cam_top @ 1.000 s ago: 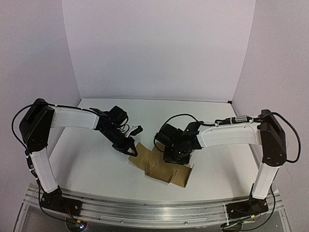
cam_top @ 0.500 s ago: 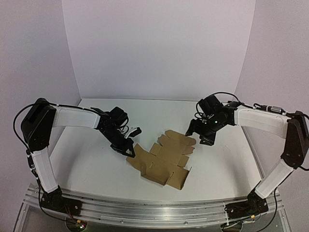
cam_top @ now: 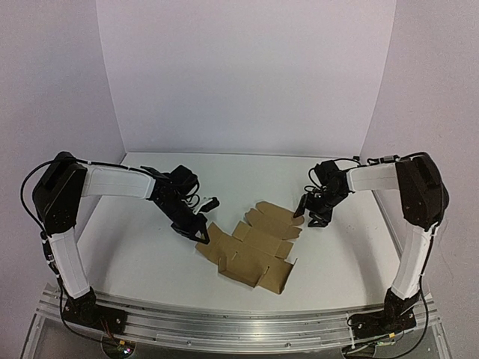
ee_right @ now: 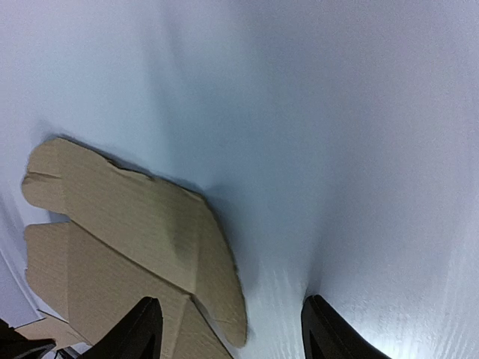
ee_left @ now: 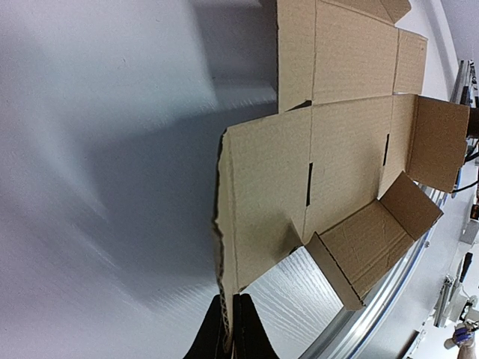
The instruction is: Fold the paper box
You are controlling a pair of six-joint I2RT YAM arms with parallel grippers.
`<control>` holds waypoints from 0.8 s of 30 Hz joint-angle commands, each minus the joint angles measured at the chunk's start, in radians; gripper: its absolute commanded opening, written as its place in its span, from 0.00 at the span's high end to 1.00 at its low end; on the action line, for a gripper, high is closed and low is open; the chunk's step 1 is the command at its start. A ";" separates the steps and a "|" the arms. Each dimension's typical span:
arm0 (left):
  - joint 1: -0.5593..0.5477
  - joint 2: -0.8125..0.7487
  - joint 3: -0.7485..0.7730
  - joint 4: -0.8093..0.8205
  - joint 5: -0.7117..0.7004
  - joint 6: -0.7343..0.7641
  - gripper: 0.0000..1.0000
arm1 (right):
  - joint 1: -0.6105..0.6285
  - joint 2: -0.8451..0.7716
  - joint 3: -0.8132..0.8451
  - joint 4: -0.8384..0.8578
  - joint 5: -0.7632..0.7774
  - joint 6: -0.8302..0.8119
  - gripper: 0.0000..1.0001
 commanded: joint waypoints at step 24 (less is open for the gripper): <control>0.022 0.054 0.109 -0.110 0.012 -0.181 1.00 | 0.145 -0.246 -0.103 0.408 -0.066 -0.328 1.00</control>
